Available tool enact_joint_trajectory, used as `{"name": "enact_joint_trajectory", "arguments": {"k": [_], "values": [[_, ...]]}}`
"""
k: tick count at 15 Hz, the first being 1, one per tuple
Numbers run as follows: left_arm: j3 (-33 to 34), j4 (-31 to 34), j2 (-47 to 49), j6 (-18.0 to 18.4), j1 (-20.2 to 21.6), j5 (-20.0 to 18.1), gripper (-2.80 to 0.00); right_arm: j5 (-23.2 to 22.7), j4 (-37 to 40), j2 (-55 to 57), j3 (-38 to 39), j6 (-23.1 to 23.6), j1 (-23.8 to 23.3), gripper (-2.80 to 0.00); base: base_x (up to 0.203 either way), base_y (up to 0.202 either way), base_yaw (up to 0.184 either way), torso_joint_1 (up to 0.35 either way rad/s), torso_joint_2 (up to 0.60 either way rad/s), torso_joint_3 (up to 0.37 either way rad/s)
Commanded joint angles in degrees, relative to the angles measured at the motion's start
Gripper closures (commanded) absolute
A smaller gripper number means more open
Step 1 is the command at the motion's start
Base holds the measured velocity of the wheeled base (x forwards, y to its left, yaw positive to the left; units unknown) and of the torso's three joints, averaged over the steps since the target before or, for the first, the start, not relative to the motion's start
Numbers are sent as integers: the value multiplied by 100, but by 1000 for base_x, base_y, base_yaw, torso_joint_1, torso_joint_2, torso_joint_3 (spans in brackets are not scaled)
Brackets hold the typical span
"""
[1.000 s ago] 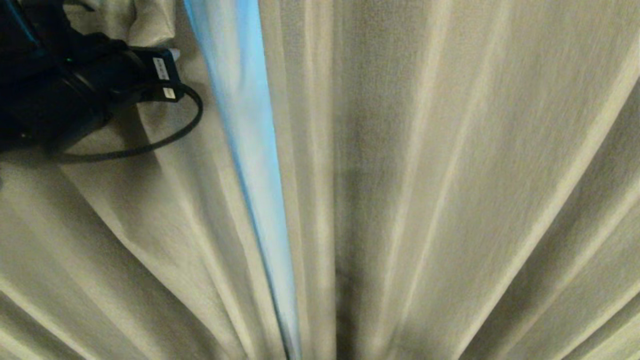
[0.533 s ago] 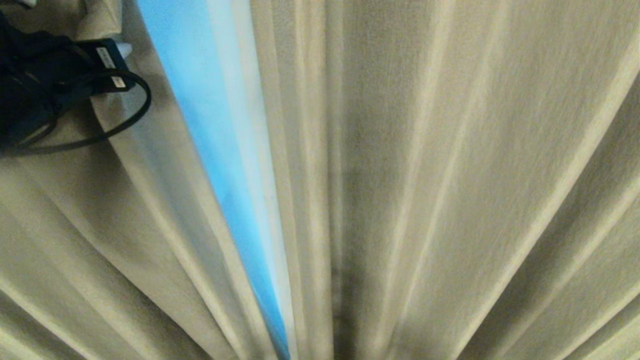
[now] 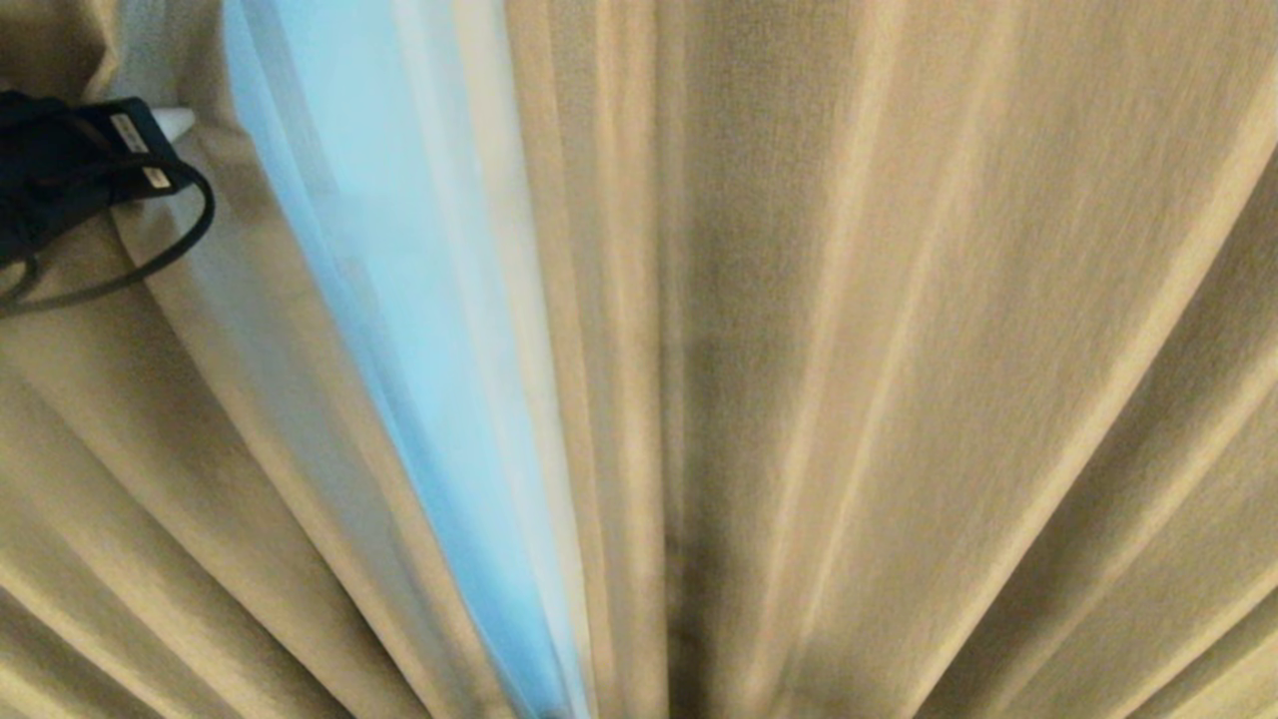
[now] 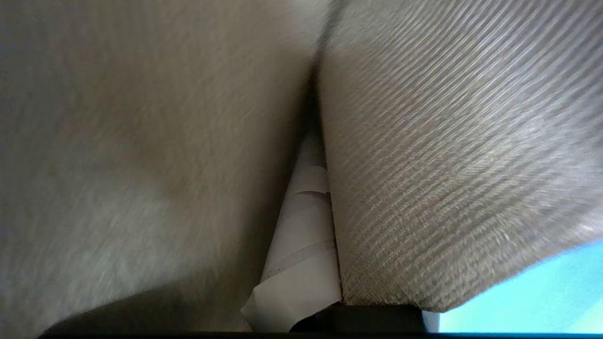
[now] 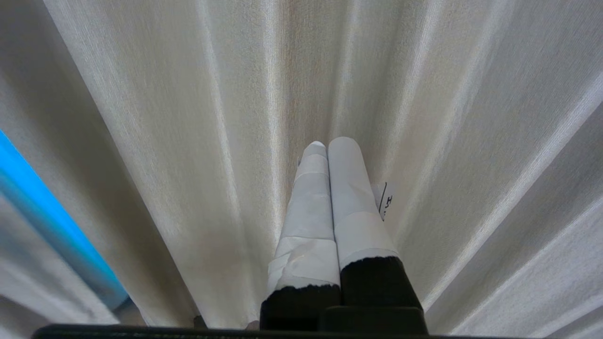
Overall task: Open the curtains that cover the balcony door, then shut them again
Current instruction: Pull the outer curtains open on both sides
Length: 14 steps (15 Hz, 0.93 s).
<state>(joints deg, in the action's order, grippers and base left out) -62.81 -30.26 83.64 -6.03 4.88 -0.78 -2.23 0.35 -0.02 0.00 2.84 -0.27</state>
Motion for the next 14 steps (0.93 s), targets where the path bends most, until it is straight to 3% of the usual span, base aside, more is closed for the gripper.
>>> {"name": "enact_joint_trajectory", "arguments": {"k": [1, 7, 14], "values": [[-3, -15, 125, -83, 334, -159, 0, -5, 0, 2, 0, 6, -2, 0, 0, 0, 0, 0, 0, 0], [-32, -42, 438, -362, 1148, -1040, 0, -5, 0, 2, 0, 6, -1, 0, 0, 0, 0, 0, 0, 0], [-48, -68, 664, -422, 1933, -1431, 0, -5, 0, 2, 0, 6, 0, 0, 0, 0, 0, 0, 0, 0]]}}
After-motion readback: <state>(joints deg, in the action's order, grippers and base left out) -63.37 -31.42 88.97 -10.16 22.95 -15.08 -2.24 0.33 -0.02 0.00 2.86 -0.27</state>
